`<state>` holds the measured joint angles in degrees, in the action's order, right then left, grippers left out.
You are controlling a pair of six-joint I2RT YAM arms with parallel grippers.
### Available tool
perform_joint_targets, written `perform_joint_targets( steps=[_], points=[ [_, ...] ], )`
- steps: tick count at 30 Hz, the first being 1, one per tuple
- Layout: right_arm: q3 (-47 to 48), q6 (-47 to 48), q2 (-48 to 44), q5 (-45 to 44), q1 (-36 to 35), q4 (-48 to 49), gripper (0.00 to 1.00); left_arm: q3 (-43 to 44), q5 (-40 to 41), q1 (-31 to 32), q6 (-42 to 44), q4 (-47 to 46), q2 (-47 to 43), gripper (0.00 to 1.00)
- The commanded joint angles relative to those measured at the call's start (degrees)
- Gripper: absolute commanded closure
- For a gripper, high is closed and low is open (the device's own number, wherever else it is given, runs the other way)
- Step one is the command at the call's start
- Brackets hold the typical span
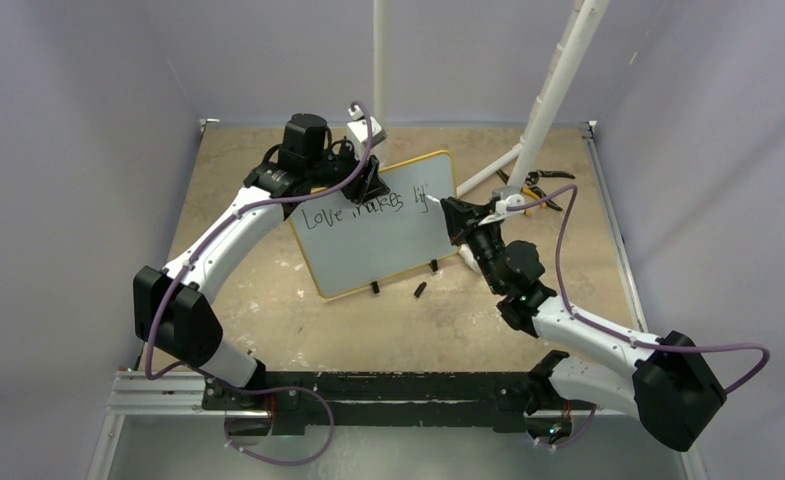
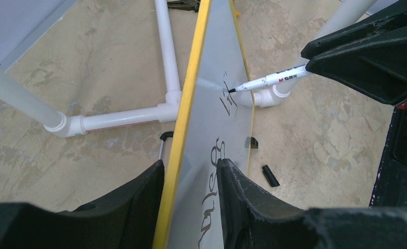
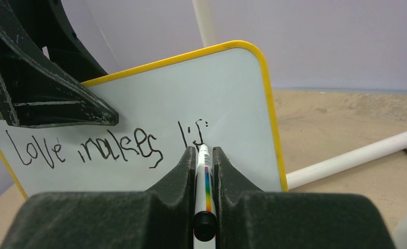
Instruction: Write a sentence on the whiteboard
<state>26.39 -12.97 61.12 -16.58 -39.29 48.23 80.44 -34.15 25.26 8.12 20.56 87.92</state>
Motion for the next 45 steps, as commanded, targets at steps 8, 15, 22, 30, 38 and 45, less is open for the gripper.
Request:
perform_joint_targets(
  steps=[8,15,22,30,38,45],
  points=[
    [-0.1,0.7,-3.7,-1.6,0.4,3.2,1.00,-1.4,-1.1,0.1,-0.8,2.9,-0.3,1.00],
    [-0.7,0.7,-4.3,-2.9,0.4,2.0,1.00,-1.4,-1.2,0.1,-0.9,2.9,-0.3,1.00],
    [-1.0,0.3,-3.3,-2.6,0.4,1.9,1.00,-1.5,-1.2,0.2,-0.8,2.8,-0.3,1.00],
    [-1.4,0.0,-2.6,-2.4,0.4,1.5,1.00,-1.5,-1.3,0.1,-0.9,2.8,-0.3,1.00],
    [-1.0,0.0,-1.2,-3.6,0.4,0.8,1.00,-1.5,-1.2,0.2,-0.9,2.9,-0.2,1.00],
    [-0.9,-0.2,-1.7,-6.1,0.4,0.1,1.00,-1.4,-1.2,0.2,-0.9,2.8,-0.1,1.00]
  ],
)
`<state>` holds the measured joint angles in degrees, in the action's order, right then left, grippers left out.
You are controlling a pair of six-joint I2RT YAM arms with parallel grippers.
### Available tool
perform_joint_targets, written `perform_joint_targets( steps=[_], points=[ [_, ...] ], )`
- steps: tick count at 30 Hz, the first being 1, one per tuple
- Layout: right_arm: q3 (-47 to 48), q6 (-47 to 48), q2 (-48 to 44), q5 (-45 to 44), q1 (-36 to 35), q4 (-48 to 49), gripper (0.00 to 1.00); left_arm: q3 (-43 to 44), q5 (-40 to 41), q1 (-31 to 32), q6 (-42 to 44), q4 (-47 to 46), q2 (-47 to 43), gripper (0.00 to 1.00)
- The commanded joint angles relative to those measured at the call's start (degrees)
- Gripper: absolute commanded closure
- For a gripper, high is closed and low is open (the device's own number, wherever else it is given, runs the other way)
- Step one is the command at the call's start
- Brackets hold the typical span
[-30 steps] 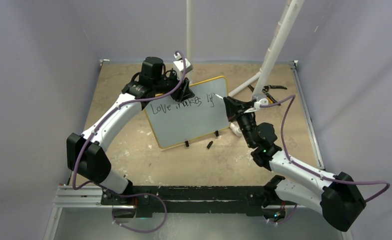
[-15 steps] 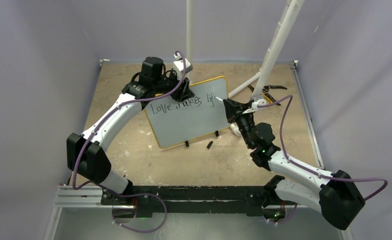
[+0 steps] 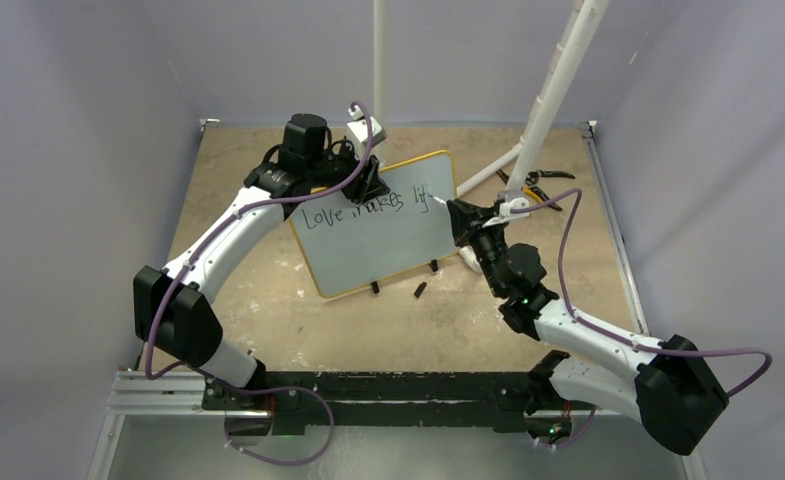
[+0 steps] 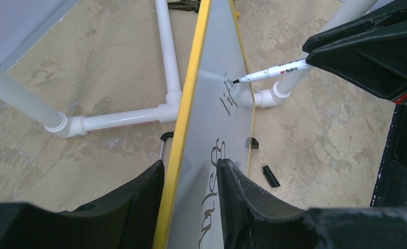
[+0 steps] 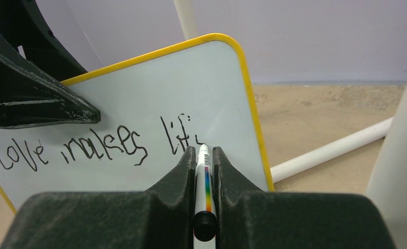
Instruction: Write a sentence on the whiteboard
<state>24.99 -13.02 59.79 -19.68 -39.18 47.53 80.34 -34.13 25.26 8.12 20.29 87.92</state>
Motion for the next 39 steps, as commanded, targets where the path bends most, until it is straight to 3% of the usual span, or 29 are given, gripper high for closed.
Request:
perform_joint_targets(
  steps=[1,20,39],
  points=[
    [0.5,-0.1,-0.5,-3.2,0.3,0.7,1.00,-1.3,-1.3,0.2,-0.9,3.1,-0.1,1.00],
    [1.3,1.1,0.3,2.1,0.3,4.1,1.00,-1.3,-1.4,0.2,-0.9,3.1,-0.1,1.00],
    [-1.5,-2.3,-0.1,0.6,0.3,0.1,1.00,-1.3,-1.5,0.2,-0.9,3.1,-0.3,1.00]
  ],
)
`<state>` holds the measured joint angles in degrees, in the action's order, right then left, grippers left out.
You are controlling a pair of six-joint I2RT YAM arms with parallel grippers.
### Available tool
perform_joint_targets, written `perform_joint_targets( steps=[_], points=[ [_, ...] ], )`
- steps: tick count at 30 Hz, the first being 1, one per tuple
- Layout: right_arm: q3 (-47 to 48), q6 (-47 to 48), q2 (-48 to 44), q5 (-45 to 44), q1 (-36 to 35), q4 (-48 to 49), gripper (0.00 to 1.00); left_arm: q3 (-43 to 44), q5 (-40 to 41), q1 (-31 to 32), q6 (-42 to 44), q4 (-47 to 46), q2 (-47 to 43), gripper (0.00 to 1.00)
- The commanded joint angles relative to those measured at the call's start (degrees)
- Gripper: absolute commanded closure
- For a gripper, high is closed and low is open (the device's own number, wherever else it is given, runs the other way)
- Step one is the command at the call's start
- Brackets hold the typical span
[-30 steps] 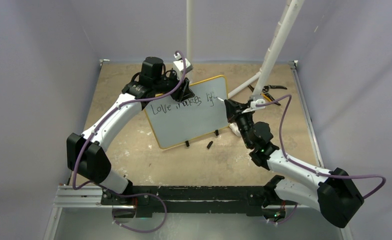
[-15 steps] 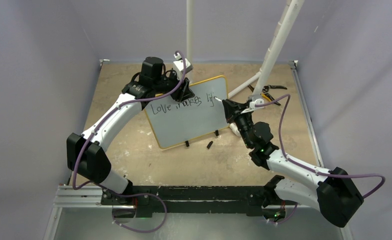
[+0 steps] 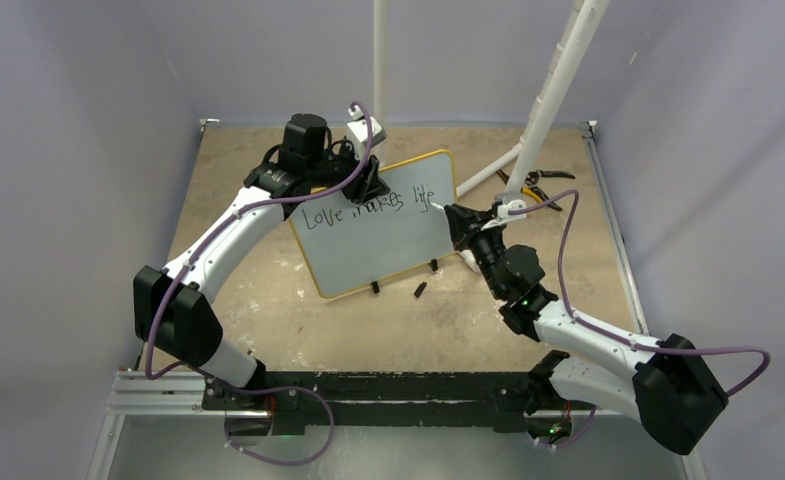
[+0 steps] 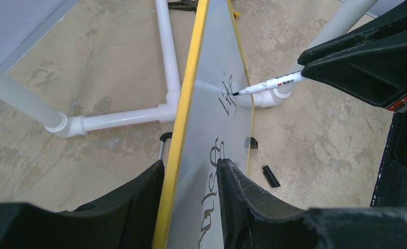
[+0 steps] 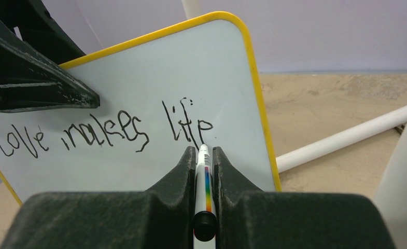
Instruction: Write a sentence on the whiteboard
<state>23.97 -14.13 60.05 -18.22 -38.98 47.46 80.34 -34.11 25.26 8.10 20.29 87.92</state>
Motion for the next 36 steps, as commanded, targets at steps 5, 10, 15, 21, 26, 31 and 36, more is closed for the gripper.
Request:
perform_joint_targets(
  steps=[5,10,15,21,26,31,36],
  points=[
    [-0.3,-1.3,-0.8,-1.3,0.1,-1.3,1.00,-1.4,-1.5,0.2,-0.9,3.0,-0.4,1.00],
    [-0.2,-0.7,-1.3,-3.3,0.1,-1.5,1.00,-1.4,-1.5,0.2,-1.0,2.9,-0.4,1.00],
    [-0.1,-0.1,-2.1,-5.0,0.2,-1.6,1.00,-1.5,-1.4,0.2,-1.0,2.8,-0.4,1.00],
    [-0.2,-0.2,-3.9,-4.8,0.7,-1.7,1.00,-1.7,-1.3,0.2,-1.3,2.6,-0.4,1.00],
    [-0.3,-0.5,-6.4,-3.3,0.6,-1.9,1.00,-1.7,-0.5,0.2,-2.1,1.9,-0.2,1.00],
    [-1.0,0.1,-11.4,2.8,0.6,-2.2,1.00,-1.2,1.6,0.2,-3.7,1.3,0.0,1.00],
    [-0.8,2.2,-15.1,6.7,0.6,-4.0,1.00,-0.6,2.8,0.1,-5.8,-0.3,-0.5,0.73]
  ],
)
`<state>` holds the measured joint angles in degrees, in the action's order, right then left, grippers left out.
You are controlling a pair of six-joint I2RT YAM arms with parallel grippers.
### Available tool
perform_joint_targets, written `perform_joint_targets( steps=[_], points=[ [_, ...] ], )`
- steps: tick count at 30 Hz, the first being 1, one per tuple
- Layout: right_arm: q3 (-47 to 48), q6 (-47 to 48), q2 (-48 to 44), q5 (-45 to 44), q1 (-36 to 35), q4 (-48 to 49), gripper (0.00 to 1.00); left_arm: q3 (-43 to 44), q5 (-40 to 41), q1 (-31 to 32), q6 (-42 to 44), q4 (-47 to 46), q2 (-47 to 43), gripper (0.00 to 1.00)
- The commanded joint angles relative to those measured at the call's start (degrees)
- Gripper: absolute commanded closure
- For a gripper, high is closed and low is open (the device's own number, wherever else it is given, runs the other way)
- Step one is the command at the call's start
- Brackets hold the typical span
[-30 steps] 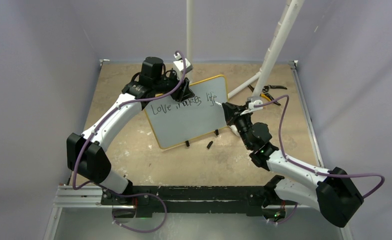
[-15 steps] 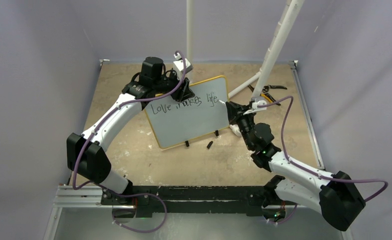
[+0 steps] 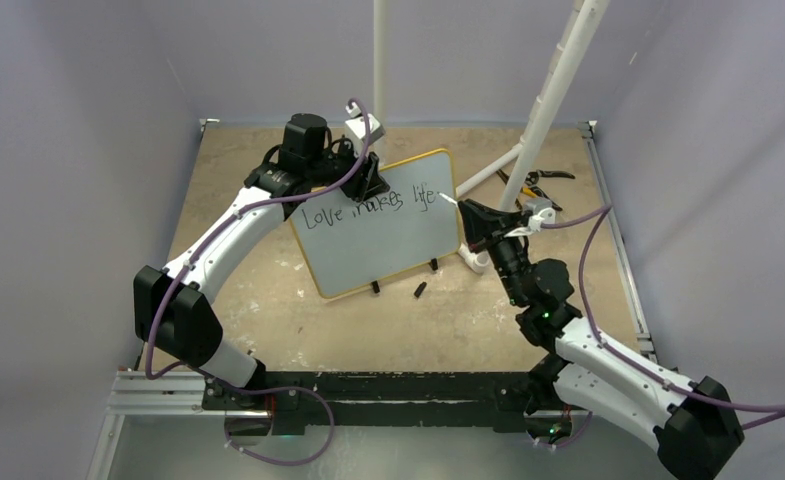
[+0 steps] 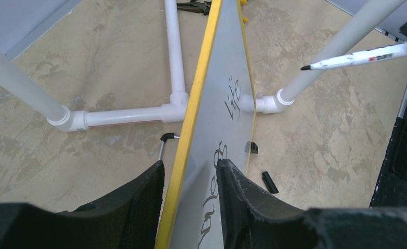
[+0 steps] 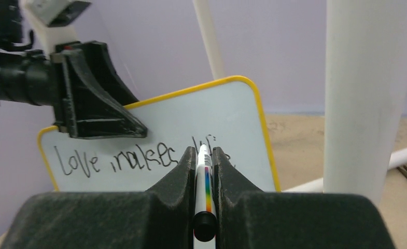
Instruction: Write a sentence on the whiteboard
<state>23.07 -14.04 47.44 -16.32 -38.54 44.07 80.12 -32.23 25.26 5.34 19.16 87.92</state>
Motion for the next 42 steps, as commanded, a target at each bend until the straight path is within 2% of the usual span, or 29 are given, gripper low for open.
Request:
perform_joint_targets(
  steps=[1,4,6,9,12,16,25,32,42],
  points=[
    [0.0,2.3,-2.9,5.7,0.1,-0.9,1.00,-0.3,1.2,0.2,-3.5,0.2,-0.8,0.64],
    [-0.5,2.7,-3.8,9.5,0.1,-1.2,1.00,-0.4,2.6,0.1,-4.8,-1.1,-2.3,0.45],
    [-0.6,2.7,-3.7,12.8,0.1,-1.3,1.00,-0.5,3.7,0.1,-4.9,-1.3,-3.5,0.37],
    [-0.6,1.5,-2.4,18.4,-0.1,-0.4,1.00,-1.6,5.7,0.1,-4.9,-1.1,-5.6,0.30],
    [-1.0,0.3,-0.2,20.6,-3.1,2.3,1.00,-3.7,6.8,-0.2,-4.3,-1.1,-7.6,0.30],
    [-0.7,-0.2,5.4,16.5,-10.1,5.8,1.00,-6.9,4.8,-1.8,-4.9,-2.9,-9.3,0.40],
    [2.5,-1.3,21.6,10.0,-20.1,17.5,1.00,-9.1,3.1,-3.1,-4.9,-4.3,-9.4,0.64],
    [4.4,-1.5,30.3,5.4,-23.3,24.2,1.00,-9.8,2.0,-3.7,-4.9,-5.2,-9.1,0.78],
    [8.4,-0.9,37.0,2.3,-23.9,28.3,1.00,-10.4,0.3,-4.6,-5.7,-6.0,-9.0,0.85]
  ],
)
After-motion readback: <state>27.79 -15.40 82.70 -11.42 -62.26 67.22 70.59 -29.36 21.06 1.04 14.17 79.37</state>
